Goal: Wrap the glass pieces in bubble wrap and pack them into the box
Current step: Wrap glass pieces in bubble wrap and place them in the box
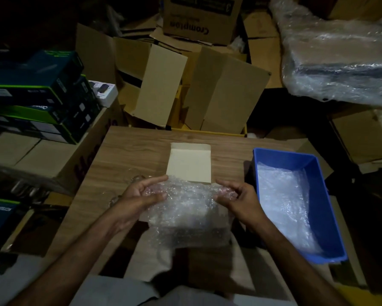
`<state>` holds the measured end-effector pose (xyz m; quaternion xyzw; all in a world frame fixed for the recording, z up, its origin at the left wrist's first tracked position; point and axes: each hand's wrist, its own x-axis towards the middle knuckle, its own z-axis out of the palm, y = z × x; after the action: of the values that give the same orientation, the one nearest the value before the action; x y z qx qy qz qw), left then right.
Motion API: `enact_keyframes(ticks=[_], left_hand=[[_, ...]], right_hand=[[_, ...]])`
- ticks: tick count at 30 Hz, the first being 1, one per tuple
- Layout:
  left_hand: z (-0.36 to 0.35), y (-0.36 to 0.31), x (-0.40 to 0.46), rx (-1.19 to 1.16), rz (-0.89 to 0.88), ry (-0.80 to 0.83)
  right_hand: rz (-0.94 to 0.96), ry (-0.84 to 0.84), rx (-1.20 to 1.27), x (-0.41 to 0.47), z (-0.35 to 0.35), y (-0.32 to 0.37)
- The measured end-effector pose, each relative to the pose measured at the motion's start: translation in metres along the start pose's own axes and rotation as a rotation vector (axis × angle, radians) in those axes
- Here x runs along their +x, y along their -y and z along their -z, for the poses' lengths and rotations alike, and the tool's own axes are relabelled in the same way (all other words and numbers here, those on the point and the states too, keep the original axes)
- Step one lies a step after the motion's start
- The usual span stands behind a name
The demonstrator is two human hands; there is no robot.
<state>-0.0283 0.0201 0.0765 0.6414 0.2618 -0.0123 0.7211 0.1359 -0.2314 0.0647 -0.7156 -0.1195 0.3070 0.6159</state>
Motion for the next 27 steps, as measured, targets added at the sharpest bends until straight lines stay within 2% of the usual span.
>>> enact_keyframes(ticks=[2,7,9,11,13,14,16,18,20,22,24,27], left_hand=[[0.003,0.0,0.003,0.146,-0.037,0.024],[0.007,-0.007,0.014,0.64,-0.221,-0.057],[0.013,-0.012,0.015,0.718,-0.241,-0.076],[0.018,-0.015,0.015,0.583,-0.193,-0.062],[0.018,-0.014,0.014,0.313,-0.107,-0.051],[0.016,-0.012,0.015,0.209,-0.058,-0.056],[0.012,-0.001,0.017,0.081,0.019,-0.035],[0.008,0.014,0.02,0.058,0.052,-0.05],[0.003,0.027,0.025,0.085,0.044,-0.123],[-0.002,0.03,0.029,0.103,-0.062,-0.174],[-0.007,0.032,0.031,0.197,-0.189,-0.194],[-0.008,0.041,0.035,0.346,-0.283,-0.216]], right_hand=[[-0.012,0.037,-0.108,0.003,0.001,0.006],[0.077,0.2,-0.623,0.011,0.003,0.021],[0.081,0.257,-0.612,0.016,0.009,0.022],[0.01,0.326,-0.421,0.02,0.019,0.022],[-0.074,0.393,-0.128,0.021,0.021,0.022],[-0.077,0.373,-0.004,0.022,0.019,0.019],[-0.089,0.218,0.144,0.025,0.007,0.009],[-0.108,0.029,0.151,0.026,-0.006,-0.001],[-0.112,-0.069,0.143,0.025,-0.015,-0.01],[-0.094,-0.04,0.197,0.023,-0.018,-0.019],[-0.016,-0.027,0.034,0.019,-0.018,-0.031],[0.121,0.036,-0.159,0.016,-0.018,-0.048]])
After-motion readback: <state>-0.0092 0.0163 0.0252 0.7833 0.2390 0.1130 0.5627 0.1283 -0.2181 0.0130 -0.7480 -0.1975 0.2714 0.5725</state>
